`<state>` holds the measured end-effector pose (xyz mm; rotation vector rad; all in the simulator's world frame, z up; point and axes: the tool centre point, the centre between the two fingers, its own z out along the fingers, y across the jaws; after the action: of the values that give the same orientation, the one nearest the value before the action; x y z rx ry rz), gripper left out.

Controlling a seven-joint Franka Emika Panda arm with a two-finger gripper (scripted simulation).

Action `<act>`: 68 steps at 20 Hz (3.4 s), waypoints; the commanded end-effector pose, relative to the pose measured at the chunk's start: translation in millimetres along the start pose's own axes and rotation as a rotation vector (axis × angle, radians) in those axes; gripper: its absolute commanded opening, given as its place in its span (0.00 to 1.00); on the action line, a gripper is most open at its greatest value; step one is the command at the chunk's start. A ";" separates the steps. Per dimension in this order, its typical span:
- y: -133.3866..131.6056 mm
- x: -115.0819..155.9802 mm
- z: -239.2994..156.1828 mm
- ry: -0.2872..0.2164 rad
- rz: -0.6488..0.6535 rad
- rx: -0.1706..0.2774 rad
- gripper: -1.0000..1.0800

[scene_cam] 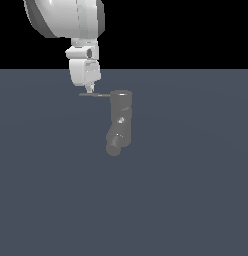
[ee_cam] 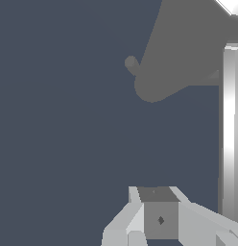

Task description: Turn on the faucet by rotating a designated handle.

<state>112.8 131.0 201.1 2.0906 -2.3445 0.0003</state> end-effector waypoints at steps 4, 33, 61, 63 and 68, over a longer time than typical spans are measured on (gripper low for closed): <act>4.9 0.0 -0.1 0.000 0.000 0.000 0.00; 85.4 2.5 -0.1 0.000 0.000 0.000 0.00; 143.0 49.0 0.0 0.000 0.004 0.002 0.00; 147.6 53.5 -0.1 0.000 0.004 0.002 0.00; 159.3 64.1 -0.1 0.000 0.003 0.001 0.00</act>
<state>-47.4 90.3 201.2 2.0935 -2.3478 0.0025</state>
